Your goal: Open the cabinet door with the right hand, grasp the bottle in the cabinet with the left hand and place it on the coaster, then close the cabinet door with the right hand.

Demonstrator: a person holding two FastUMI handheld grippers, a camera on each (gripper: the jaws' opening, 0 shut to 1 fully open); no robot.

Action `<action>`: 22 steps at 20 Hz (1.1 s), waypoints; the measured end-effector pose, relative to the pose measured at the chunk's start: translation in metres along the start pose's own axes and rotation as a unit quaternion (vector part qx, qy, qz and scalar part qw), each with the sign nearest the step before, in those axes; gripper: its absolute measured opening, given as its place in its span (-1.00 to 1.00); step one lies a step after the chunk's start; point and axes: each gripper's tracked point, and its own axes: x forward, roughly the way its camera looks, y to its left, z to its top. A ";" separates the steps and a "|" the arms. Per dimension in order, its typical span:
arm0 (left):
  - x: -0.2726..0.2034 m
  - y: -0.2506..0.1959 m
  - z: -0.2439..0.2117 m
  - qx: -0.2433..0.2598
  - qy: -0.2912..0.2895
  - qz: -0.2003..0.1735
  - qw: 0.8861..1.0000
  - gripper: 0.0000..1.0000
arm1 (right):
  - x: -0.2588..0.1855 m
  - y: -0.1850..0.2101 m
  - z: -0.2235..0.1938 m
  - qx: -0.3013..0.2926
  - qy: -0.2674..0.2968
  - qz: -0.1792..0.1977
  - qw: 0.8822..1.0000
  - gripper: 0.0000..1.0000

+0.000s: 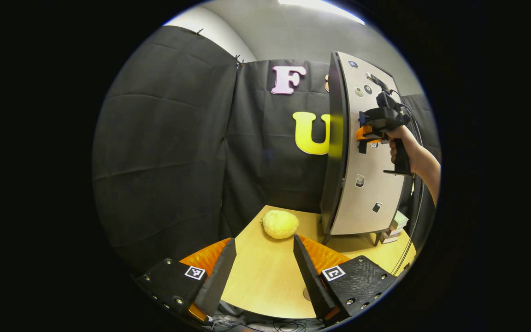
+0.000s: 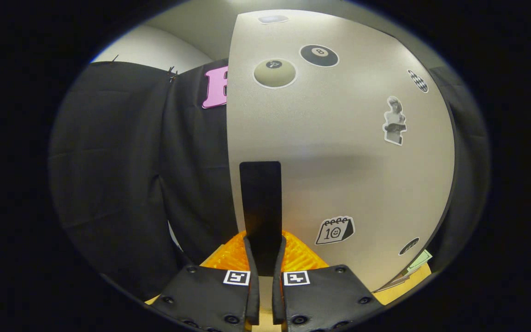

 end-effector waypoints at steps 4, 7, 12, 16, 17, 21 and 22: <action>-0.011 -0.010 0.003 0.017 -0.009 -0.014 1.000 0.47 | -0.029 -0.007 0.001 -0.006 -0.002 0.030 1.000 -0.80; -0.008 -0.019 0.006 0.021 -0.011 -0.021 0.999 0.41 | -0.036 -0.018 -0.002 -0.010 -0.005 0.039 0.999 -0.76; -0.004 -0.037 0.025 0.008 -0.026 -0.036 0.999 0.46 | -0.051 -0.030 -0.005 -0.004 -0.007 0.047 0.999 -0.75; -0.004 -0.051 0.020 0.018 -0.021 -0.053 0.998 0.46 | -0.067 -0.039 -0.008 -0.006 -0.011 0.038 0.999 -0.75; -0.003 -0.054 0.017 0.017 -0.016 -0.056 0.998 0.46 | -0.071 -0.041 -0.008 -0.005 -0.011 0.032 0.999 -0.75; 0.003 -0.077 0.018 -0.008 -0.008 -0.083 0.996 0.46 | -0.085 -0.054 -0.010 0.009 -0.009 0.023 1.000 -0.75; 0.005 -0.082 0.019 -0.010 -0.007 -0.090 0.996 0.46 | -0.088 -0.058 -0.010 0.013 -0.008 0.018 1.000 -0.80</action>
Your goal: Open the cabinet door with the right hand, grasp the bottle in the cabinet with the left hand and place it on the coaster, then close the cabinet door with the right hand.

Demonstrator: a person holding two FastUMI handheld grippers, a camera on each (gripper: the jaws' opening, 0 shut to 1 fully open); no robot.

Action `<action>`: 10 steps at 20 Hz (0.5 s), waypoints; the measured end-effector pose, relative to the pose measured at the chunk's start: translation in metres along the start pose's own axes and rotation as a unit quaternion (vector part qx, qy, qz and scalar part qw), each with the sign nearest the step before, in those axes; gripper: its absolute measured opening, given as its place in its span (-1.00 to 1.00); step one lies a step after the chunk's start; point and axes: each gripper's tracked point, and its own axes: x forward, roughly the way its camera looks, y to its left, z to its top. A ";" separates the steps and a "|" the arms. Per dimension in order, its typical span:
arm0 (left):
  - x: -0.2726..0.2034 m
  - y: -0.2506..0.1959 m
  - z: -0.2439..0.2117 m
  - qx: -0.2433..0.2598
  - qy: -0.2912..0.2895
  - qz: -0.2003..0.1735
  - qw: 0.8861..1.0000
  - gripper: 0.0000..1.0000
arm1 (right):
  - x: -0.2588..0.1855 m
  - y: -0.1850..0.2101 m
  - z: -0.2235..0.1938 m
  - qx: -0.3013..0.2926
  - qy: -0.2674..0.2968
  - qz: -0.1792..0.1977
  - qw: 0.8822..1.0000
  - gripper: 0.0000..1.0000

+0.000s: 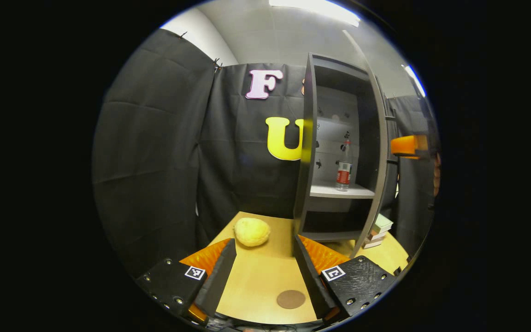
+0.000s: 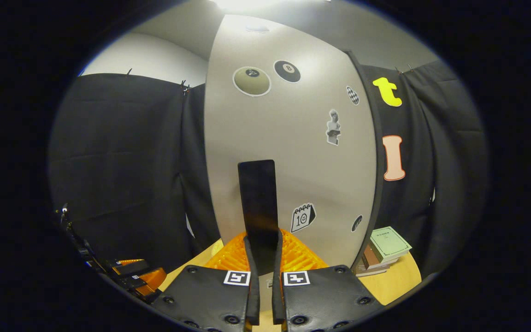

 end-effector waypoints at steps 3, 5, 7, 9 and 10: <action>0.003 -0.010 0.000 0.014 0.001 -0.021 1.000 0.46 | -0.009 -0.011 -0.001 0.001 -0.001 -0.020 1.000 -0.76; 0.010 -0.028 -0.001 0.028 0.005 -0.038 0.999 0.46 | -0.020 -0.017 -0.002 0.005 0.002 -0.035 0.999 -0.76; 0.016 -0.048 -0.008 0.031 0.012 -0.055 0.998 0.46 | -0.028 -0.025 -0.002 0.010 0.004 -0.054 0.998 -0.76; 0.024 -0.065 -0.013 0.028 0.017 -0.074 0.997 0.41 | -0.034 -0.035 -0.002 0.012 0.003 -0.076 0.997 -0.77; 0.027 -0.074 -0.013 0.028 0.018 -0.085 0.996 0.46 | -0.038 -0.040 -0.003 0.016 0.002 -0.090 0.996 -0.72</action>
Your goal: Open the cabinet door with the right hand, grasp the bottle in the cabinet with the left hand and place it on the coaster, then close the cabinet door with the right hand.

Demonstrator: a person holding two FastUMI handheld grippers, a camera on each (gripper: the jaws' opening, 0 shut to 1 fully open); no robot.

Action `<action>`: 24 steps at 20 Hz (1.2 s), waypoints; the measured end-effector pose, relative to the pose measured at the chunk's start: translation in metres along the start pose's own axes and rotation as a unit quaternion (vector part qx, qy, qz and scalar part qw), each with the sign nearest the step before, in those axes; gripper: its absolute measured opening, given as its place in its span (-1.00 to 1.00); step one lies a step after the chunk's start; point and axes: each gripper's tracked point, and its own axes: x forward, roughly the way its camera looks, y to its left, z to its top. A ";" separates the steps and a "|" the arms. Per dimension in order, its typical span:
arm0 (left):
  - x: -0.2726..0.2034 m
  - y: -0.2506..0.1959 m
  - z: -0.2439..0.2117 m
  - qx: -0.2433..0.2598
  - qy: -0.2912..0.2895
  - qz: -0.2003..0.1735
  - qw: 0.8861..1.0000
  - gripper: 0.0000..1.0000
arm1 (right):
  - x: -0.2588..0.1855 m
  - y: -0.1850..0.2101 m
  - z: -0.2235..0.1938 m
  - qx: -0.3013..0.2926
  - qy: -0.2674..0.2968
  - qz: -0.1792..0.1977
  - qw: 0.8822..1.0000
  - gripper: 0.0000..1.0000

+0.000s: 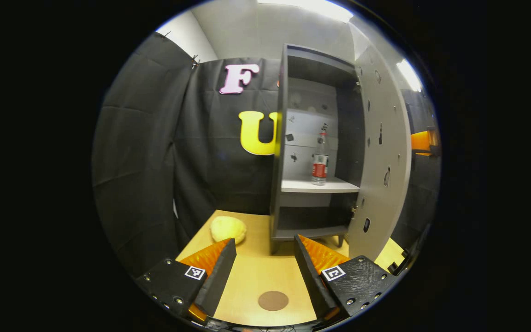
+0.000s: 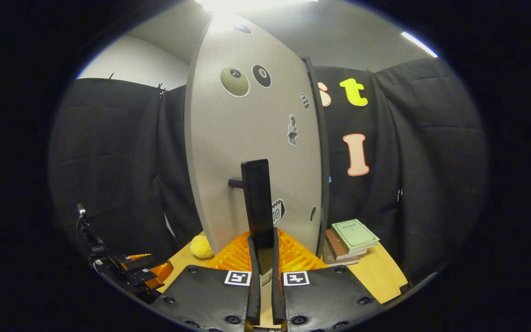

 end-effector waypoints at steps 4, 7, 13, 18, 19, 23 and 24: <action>0.016 -0.035 0.001 0.010 0.001 -0.038 0.999 0.47 | -0.011 -0.016 -0.005 0.038 0.007 -0.037 0.999 -0.79; 0.028 -0.056 -0.003 0.017 0.005 -0.065 0.998 0.46 | -0.017 -0.029 -0.008 0.042 0.008 -0.061 0.997 -0.81; 0.033 -0.089 -0.003 0.032 0.002 -0.098 0.995 0.42 | -0.026 -0.055 -0.004 0.034 -0.009 -0.099 0.994 -0.82; 0.036 -0.089 -0.005 0.033 0.003 -0.096 0.995 0.42 | -0.030 -0.090 -0.001 0.040 -0.020 -0.136 0.990 -0.84; 0.035 -0.088 -0.006 0.030 0.005 -0.095 0.995 0.41 | -0.024 -0.097 0.001 0.048 -0.019 -0.138 0.989 -0.92; 0.035 -0.081 -0.006 0.027 0.007 -0.088 0.996 0.42 | -0.030 -0.095 -0.006 0.084 -0.019 -0.124 0.989 -0.95; 0.035 -0.079 -0.005 0.028 0.006 -0.085 0.996 0.42 | -0.034 -0.098 -0.008 0.083 -0.017 -0.127 0.988 -0.92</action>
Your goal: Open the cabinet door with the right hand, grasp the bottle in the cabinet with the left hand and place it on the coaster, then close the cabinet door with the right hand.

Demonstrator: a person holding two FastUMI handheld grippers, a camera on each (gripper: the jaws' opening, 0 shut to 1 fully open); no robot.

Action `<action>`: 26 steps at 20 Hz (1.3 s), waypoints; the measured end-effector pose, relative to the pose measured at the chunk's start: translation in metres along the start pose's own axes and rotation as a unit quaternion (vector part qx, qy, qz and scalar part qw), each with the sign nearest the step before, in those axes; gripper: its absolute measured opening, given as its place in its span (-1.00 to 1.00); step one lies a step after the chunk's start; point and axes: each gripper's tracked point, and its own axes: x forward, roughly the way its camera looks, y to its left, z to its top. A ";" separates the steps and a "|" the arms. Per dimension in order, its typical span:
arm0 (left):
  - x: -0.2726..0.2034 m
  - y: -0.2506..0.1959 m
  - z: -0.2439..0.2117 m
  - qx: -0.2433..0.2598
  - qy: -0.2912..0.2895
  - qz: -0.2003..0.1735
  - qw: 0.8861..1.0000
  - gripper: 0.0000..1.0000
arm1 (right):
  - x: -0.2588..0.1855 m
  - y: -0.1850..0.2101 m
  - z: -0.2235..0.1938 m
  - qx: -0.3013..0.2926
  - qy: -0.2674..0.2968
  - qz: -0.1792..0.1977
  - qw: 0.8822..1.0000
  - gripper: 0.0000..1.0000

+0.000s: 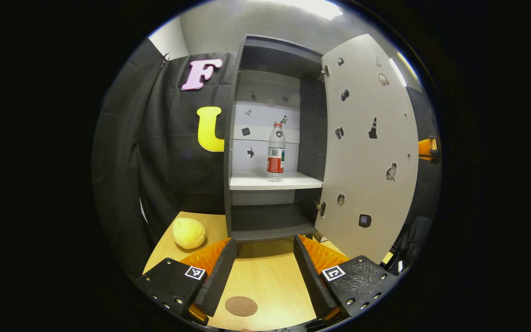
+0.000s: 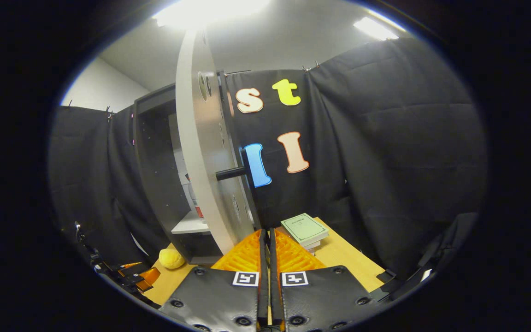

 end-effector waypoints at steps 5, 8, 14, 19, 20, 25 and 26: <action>0.008 0.010 -0.002 0.001 0.002 0.006 1.000 0.42 | -0.022 -0.029 0.021 0.010 -0.004 -0.014 1.000 -1.00; 0.015 0.015 0.004 0.005 -0.002 0.008 1.000 0.47 | -0.022 -0.063 0.044 0.025 -0.028 -0.051 0.998 -0.95; 0.037 0.015 0.040 0.008 -0.037 0.022 0.999 0.47 | 0.007 -0.112 0.063 0.017 -0.044 -0.105 0.993 -1.00; 0.070 0.013 0.068 0.017 -0.034 0.034 0.999 0.46 | 0.058 -0.117 0.065 -0.002 -0.036 -0.104 0.994 -0.40; 0.078 0.013 0.075 0.020 -0.037 0.036 0.998 0.46 | 0.068 -0.123 0.065 -0.019 -0.035 -0.110 0.993 -0.39; 0.118 0.007 0.119 0.027 -0.069 0.043 0.996 0.46 | 0.115 -0.126 0.065 -0.046 -0.027 -0.098 0.994 -0.13; 0.126 0.003 0.124 0.020 -0.073 0.039 0.996 0.46 | 0.125 -0.128 0.066 -0.049 -0.027 -0.097 0.994 -0.06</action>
